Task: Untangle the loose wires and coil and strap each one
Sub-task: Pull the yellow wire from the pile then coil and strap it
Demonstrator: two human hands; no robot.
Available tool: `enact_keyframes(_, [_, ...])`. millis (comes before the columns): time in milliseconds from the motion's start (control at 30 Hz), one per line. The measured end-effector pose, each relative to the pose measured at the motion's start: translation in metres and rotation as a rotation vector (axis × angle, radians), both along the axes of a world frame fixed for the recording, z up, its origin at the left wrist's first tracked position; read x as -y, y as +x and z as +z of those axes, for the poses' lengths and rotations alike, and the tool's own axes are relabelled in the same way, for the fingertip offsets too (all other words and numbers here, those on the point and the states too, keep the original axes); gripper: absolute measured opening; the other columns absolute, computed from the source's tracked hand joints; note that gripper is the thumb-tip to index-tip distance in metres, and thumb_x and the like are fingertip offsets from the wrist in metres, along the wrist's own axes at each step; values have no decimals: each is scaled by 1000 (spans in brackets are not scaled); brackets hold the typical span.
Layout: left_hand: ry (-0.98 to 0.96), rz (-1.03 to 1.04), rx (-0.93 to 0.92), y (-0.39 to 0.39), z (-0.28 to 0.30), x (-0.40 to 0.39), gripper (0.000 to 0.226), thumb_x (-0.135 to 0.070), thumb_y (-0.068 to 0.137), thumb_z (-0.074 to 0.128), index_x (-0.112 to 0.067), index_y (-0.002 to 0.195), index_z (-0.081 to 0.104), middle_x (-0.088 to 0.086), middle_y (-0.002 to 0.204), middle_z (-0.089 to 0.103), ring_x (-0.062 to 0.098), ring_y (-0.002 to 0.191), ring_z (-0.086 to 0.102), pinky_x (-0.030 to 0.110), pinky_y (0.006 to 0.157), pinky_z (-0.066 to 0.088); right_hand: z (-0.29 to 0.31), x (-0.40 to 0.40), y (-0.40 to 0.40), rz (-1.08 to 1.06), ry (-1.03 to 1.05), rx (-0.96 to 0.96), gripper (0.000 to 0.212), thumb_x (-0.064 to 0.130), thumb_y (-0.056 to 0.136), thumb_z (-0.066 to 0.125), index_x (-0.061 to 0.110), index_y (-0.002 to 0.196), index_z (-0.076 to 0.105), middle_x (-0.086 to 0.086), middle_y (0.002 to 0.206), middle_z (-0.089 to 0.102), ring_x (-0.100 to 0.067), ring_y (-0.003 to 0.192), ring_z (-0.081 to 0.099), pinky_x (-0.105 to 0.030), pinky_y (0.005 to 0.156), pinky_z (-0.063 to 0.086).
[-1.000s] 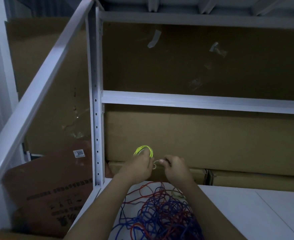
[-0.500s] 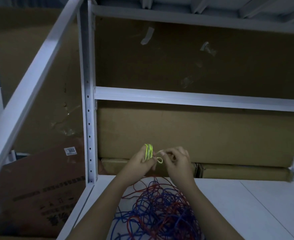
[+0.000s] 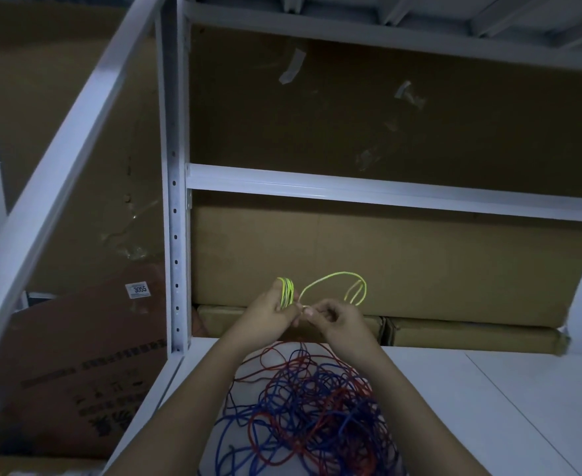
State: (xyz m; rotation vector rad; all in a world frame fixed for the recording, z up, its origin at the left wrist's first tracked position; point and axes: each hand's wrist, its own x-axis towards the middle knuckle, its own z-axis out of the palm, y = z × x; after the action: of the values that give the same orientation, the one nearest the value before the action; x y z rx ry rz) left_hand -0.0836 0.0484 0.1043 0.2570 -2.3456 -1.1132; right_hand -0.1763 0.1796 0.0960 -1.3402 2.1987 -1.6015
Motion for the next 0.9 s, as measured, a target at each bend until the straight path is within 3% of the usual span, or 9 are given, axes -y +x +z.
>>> enact_keyframes(133, [-86, 77, 135, -1, -6, 5, 10, -21, 95, 52, -15, 101, 48, 9, 89, 64, 14, 73, 54, 31, 65, 42, 11, -2, -11, 25, 348, -212, 27, 23, 90, 61, 19, 67, 47, 7, 60, 42, -5, 55, 38, -22, 54, 30])
enact_keyframes(267, [-121, 114, 195, -5, -10, 8, 15, -23, 95, 54, -12, 104, 47, 7, 93, 55, 12, 77, 51, 28, 64, 41, 19, 1, -18, 41, 517, -340, 21, 17, 80, 60, 17, 65, 44, 0, 63, 42, -15, 57, 35, -29, 54, 28])
enact_keyframes(333, [-115, 138, 206, -8, -10, 9, 19, -23, 95, 53, -7, 102, 46, 10, 91, 54, 14, 75, 50, 30, 64, 40, 19, 2, -21, 30, 487, -382, 22, 14, 77, 59, 19, 65, 42, 0, 64, 42, -15, 57, 35, -29, 54, 29])
enact_keyframes(400, [-90, 148, 212, -10, -8, 10, 21, -22, 95, 52, -3, 102, 46, 16, 91, 58, 20, 76, 52, 32, 66, 41, 17, 2, -23, 64, 370, -269, 23, 11, 80, 60, 19, 69, 42, 1, 64, 43, -14, 59, 37, -29, 57, 32])
enact_keyframes(533, [-23, 127, 147, -6, -3, 11, 15, -26, 98, 49, -11, 99, 49, 2, 80, 59, 13, 72, 52, 27, 63, 39, 7, 5, -26, 151, 101, 106, 12, 18, 96, 54, 12, 86, 49, 8, 57, 53, -14, 56, 55, -30, 63, 46])
enact_keyframes(600, [29, 102, 128, -2, 0, 12, 12, -30, 99, 49, -18, 96, 51, -3, 77, 57, 9, 71, 51, 27, 66, 39, 7, 6, -28, 123, 63, 112, 13, 25, 97, 52, 14, 91, 53, 12, 58, 47, -6, 54, 48, -26, 59, 43])
enact_keyframes(667, [78, 82, 129, 3, 1, 12, 12, -34, 98, 49, -25, 92, 53, -6, 79, 56, 10, 76, 52, 28, 72, 39, 11, 6, -33, 56, 106, -66, 15, 31, 96, 53, 18, 90, 58, 10, 68, 50, -2, 62, 47, -24, 61, 38])
enact_keyframes(767, [108, 65, 138, 9, 4, 11, 25, -46, 95, 51, -22, 88, 57, -5, 83, 58, 10, 81, 54, 28, 73, 39, 20, 4, -40, -23, 244, -506, 23, 36, 97, 48, 20, 93, 63, 3, 85, 57, -11, 79, 52, -32, 68, 43])
enact_keyframes(900, [121, -86, 141, 11, 12, 6, 34, -48, 85, 63, -16, 75, 58, -4, 65, 50, 10, 61, 45, 24, 62, 33, 26, 4, -45, -38, 360, -922, 23, 35, 100, 40, 25, 107, 59, 4, 96, 53, -15, 87, 51, -28, 64, 33])
